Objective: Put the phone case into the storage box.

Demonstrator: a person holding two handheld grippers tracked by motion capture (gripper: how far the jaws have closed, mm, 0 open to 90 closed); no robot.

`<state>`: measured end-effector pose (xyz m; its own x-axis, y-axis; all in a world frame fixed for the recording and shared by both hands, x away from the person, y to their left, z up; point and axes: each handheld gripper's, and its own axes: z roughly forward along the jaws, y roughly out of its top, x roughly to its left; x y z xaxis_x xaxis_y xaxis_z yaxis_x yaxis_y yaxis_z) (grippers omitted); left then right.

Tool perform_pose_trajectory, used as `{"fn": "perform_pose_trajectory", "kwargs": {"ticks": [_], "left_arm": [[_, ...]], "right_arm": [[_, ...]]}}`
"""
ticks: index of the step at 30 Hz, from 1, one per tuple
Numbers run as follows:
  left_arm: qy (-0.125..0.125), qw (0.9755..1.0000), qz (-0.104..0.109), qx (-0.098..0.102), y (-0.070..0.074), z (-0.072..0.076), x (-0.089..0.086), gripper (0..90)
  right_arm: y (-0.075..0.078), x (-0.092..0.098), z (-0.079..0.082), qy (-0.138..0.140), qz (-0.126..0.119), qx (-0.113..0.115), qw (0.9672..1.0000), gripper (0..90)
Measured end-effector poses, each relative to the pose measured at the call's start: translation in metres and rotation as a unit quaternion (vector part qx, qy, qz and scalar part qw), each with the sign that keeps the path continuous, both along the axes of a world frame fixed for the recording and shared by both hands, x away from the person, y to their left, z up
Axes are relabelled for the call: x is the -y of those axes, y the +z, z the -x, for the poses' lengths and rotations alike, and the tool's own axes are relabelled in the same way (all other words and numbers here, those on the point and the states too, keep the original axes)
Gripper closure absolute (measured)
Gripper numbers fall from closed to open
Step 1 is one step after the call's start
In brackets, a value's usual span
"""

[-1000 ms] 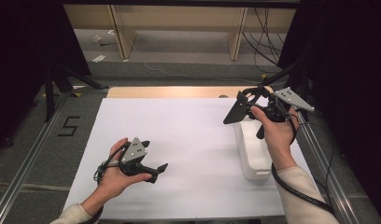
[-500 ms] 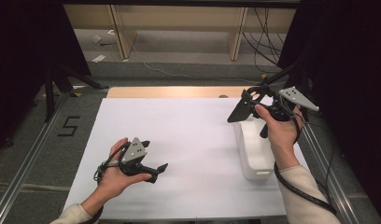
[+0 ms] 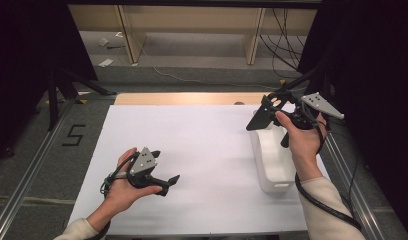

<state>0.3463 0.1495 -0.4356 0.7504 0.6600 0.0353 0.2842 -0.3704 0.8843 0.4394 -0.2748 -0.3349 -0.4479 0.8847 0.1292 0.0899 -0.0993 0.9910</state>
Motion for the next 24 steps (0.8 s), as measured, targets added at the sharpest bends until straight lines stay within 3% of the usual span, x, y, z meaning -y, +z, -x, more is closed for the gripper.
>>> {"fn": "perform_pose_trajectory", "kwargs": {"ticks": [24], "left_arm": [[0.0, 1.0, 0.002, 0.0, -0.0001, 0.0, 0.0007, 0.5]], "right_arm": [[0.0007, 0.0101, -0.0013, -0.019, 0.002, 0.0, 0.9998, 15.5]]}}
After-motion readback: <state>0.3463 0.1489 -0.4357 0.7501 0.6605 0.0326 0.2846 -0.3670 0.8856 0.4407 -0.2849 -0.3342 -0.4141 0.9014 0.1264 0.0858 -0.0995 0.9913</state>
